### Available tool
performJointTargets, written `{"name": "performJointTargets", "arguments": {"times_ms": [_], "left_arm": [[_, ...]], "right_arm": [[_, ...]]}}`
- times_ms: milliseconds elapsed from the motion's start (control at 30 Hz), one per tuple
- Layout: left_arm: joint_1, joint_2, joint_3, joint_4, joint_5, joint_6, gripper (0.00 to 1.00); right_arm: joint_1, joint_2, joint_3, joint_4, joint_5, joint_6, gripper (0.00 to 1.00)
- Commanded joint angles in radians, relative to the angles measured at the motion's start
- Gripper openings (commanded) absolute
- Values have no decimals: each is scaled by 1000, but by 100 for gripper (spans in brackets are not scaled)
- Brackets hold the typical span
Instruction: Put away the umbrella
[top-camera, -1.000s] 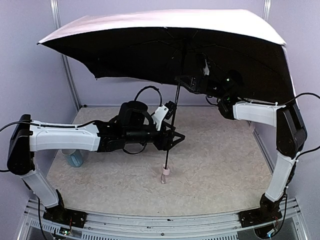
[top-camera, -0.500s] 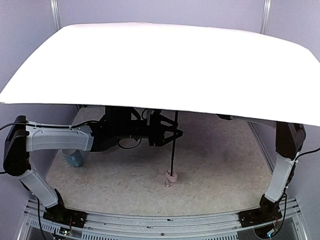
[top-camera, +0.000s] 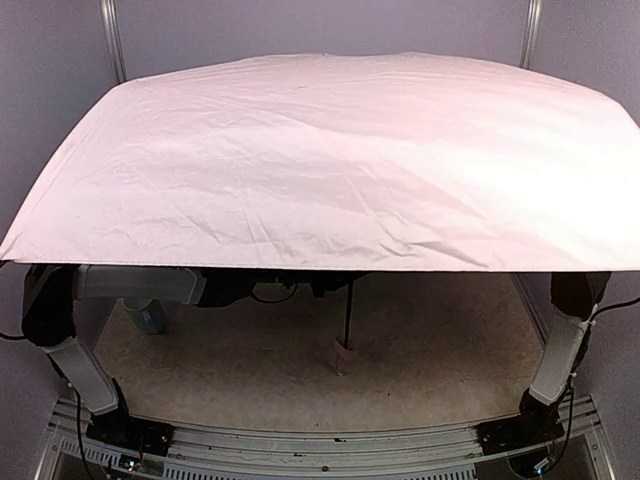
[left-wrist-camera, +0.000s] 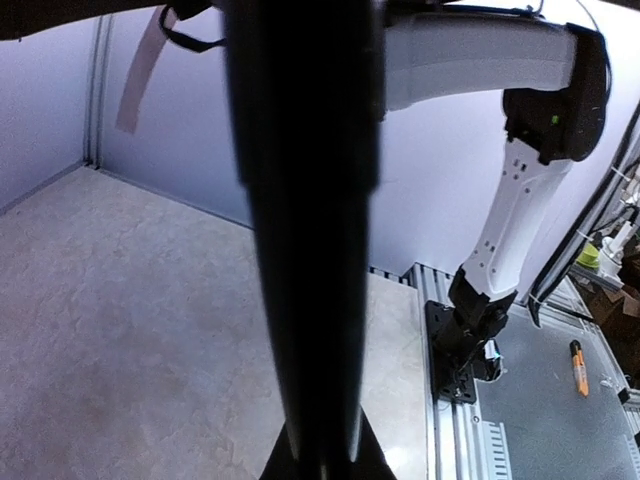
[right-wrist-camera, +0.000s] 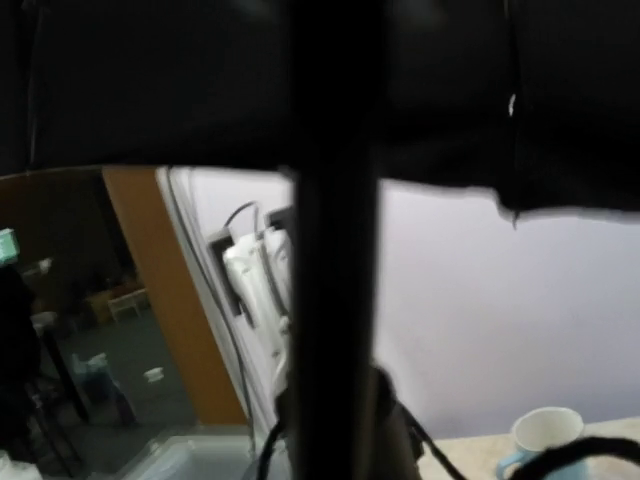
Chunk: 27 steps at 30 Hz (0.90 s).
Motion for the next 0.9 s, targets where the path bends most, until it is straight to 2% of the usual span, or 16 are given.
{"name": "performJointTargets", "arguments": {"times_ms": [0, 133, 167, 233, 300, 500, 867], "left_arm": [[-39, -35, 42, -99, -239, 34, 0], [-54, 15, 185, -310, -603, -32, 0], [-47, 46, 244, -383, -655, -64, 0], [-20, 125, 349, -535, -682, -138, 0], [7, 165, 390, -595, -640, -203, 0], [10, 202, 389, -619, -644, -271, 0], [-25, 229, 398, -657, -759, -230, 0]], "right_arm": [[-29, -77, -41, -246, 155, -216, 48], [-35, -166, -113, -617, 400, -495, 78], [-36, -185, -125, -698, 470, -549, 81], [-37, -217, -147, -847, 610, -620, 84], [-38, -241, -166, -919, 701, -661, 85], [-52, -294, -247, -941, 750, -682, 87], [-84, -312, -336, -876, 705, -661, 87]]}}
